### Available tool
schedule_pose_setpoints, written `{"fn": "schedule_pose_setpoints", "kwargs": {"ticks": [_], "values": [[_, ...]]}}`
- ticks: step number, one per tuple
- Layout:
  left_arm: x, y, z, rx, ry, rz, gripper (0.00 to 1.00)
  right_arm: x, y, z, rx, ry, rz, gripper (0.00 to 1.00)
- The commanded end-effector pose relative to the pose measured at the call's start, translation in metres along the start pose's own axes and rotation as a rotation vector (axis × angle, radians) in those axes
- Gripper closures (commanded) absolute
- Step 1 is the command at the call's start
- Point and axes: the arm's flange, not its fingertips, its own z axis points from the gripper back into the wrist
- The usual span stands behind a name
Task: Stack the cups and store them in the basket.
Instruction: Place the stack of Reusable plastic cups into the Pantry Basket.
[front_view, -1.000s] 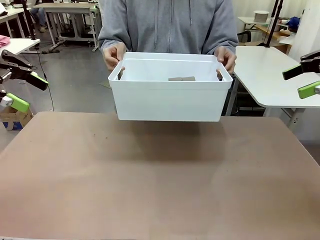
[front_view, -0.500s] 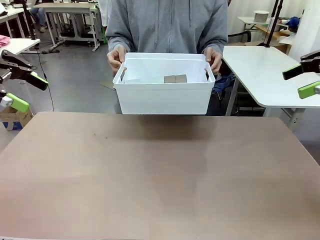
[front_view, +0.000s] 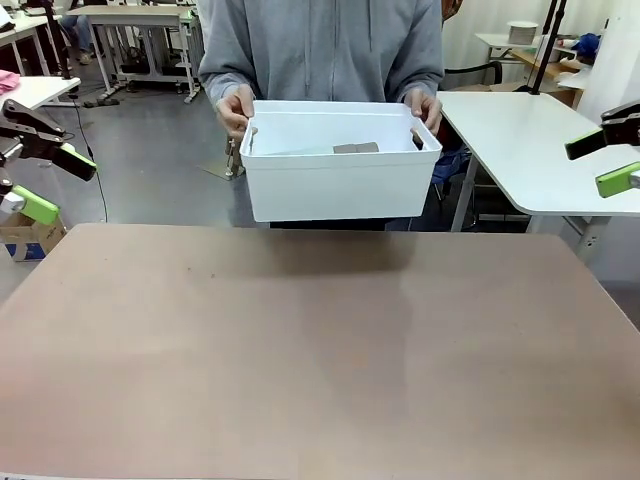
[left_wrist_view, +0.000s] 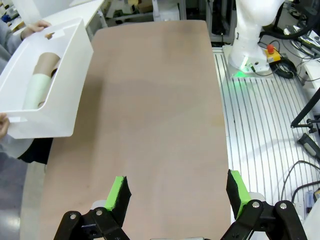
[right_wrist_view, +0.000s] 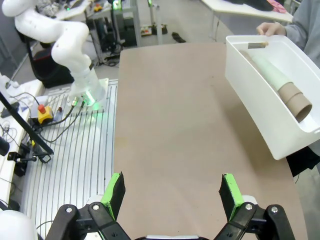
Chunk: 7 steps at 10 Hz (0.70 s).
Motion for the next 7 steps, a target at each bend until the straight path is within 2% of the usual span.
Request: {"fn": "schedule_pose_setpoints", "kwargs": {"ticks": [1, 7], "values": [[0.0031, 0.0009, 0.0008, -0.006, -0.010, 0.006, 0.00, 0.0027, -0.0007, 0.0005, 0.002, -0.021, 0.007, 0.00], [0.0031, 0.0009, 0.0008, -0.006, -0.010, 0.006, 0.00, 0.0027, -0.0007, 0.0005, 0.002, -0.021, 0.007, 0.00]]}}
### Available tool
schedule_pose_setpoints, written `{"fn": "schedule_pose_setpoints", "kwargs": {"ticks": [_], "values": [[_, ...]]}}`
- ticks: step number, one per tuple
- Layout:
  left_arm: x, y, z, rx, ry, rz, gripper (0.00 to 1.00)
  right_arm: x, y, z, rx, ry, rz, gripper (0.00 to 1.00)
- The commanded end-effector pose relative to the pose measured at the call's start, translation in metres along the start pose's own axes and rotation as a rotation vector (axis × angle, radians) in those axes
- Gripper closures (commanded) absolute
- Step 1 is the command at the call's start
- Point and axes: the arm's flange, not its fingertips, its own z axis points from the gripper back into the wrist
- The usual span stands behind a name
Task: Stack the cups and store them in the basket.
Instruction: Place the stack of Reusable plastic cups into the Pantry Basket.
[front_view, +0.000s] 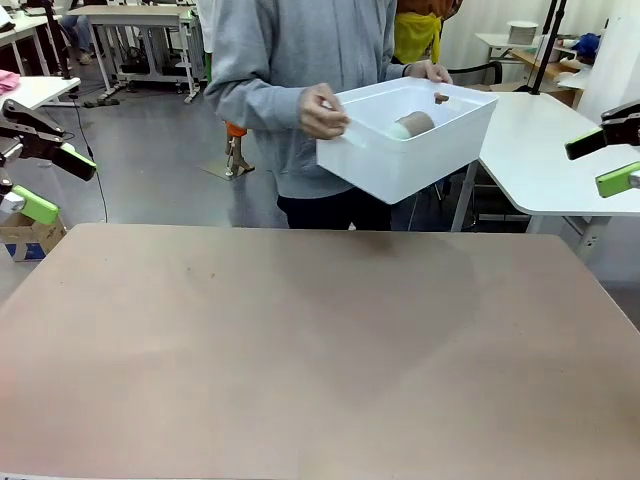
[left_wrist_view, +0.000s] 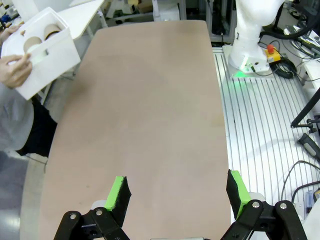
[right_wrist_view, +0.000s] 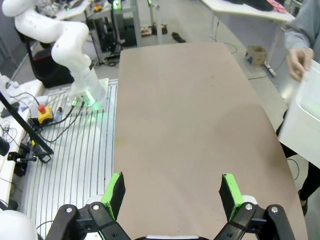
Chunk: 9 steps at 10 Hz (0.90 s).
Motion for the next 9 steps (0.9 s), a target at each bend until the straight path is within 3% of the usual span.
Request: {"fn": "schedule_pose_setpoints", "kwargs": {"ticks": [1, 9], "values": [[0.0031, 0.0009, 0.0008, -0.006, -0.010, 0.006, 0.00, 0.0027, -0.0007, 0.0005, 0.002, -0.021, 0.007, 0.00], [0.0031, 0.0009, 0.0008, -0.006, -0.010, 0.006, 0.00, 0.0027, -0.0007, 0.0005, 0.002, -0.021, 0.007, 0.00]]}}
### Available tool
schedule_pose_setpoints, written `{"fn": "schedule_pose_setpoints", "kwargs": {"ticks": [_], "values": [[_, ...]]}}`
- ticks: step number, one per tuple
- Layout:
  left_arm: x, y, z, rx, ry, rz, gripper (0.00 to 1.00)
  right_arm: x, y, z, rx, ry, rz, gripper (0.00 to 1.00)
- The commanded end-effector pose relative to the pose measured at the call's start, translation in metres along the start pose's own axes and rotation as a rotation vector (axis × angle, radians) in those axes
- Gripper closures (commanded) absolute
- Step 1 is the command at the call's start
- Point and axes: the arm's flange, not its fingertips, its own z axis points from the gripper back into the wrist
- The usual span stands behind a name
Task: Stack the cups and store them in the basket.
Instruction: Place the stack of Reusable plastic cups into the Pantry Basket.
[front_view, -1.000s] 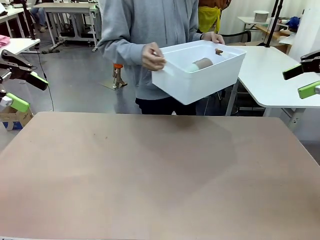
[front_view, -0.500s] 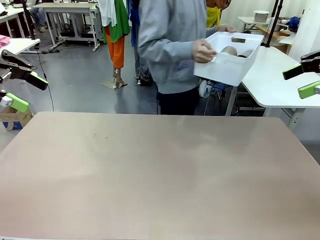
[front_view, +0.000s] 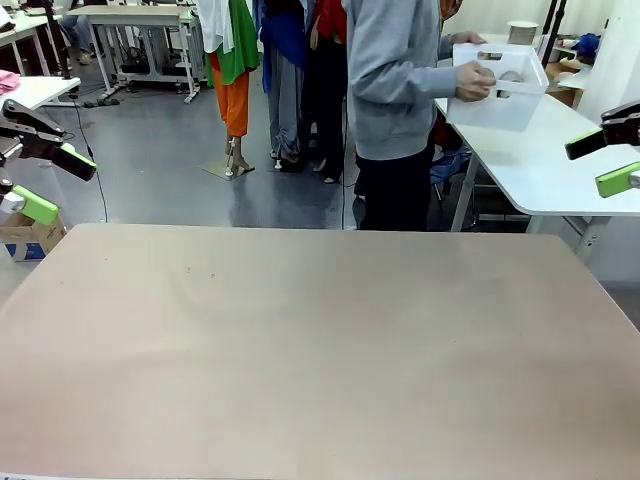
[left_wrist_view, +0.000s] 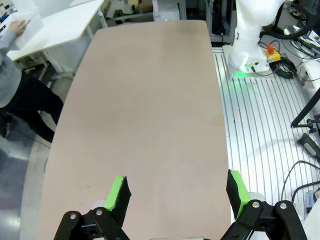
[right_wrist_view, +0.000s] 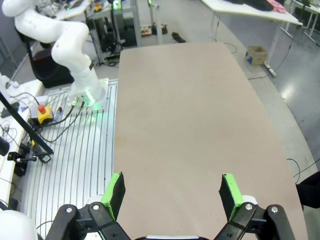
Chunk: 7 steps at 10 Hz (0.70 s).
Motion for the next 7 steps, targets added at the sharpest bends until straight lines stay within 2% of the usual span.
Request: {"fn": "schedule_pose_setpoints", "kwargs": {"ticks": [1, 7], "values": [[0.0031, 0.0009, 0.0007, -0.006, -0.010, 0.006, 0.00, 0.0027, -0.0007, 0.0005, 0.002, -0.021, 0.007, 0.00], [0.0031, 0.0009, 0.0007, -0.006, -0.010, 0.006, 0.00, 0.0027, -0.0007, 0.0005, 0.002, -0.021, 0.007, 0.00]]}}
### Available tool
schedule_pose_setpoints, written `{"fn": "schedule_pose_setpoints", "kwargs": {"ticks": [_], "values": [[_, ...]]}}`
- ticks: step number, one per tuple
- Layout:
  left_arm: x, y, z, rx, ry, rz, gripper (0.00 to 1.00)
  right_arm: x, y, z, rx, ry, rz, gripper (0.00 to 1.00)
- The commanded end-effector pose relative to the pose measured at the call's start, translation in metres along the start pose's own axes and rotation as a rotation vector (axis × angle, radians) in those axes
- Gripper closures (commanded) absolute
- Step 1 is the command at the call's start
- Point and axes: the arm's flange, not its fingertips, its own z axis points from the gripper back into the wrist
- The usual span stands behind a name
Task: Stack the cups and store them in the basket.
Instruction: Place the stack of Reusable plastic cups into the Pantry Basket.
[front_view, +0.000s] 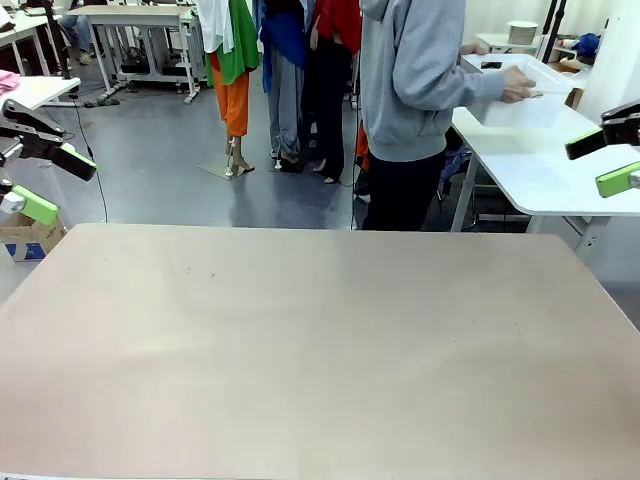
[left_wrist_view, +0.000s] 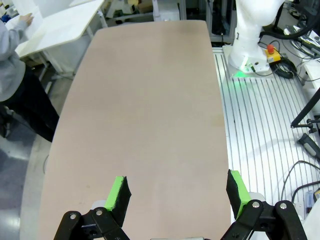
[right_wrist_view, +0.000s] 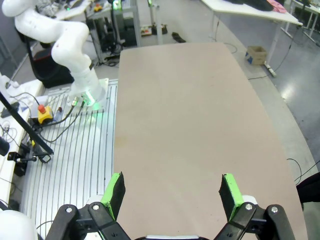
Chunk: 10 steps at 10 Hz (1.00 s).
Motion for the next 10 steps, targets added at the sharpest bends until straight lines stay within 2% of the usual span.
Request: {"fn": "schedule_pose_setpoints", "kwargs": {"ticks": [1, 10], "values": [[0.0032, 0.0009, 0.0007, -0.006, -0.010, 0.006, 0.00, 0.0027, -0.0007, 0.0005, 0.002, -0.021, 0.007, 0.00], [0.0032, 0.0009, 0.0007, -0.006, -0.010, 0.006, 0.00, 0.0027, -0.0007, 0.0005, 0.002, -0.021, 0.007, 0.00]]}}
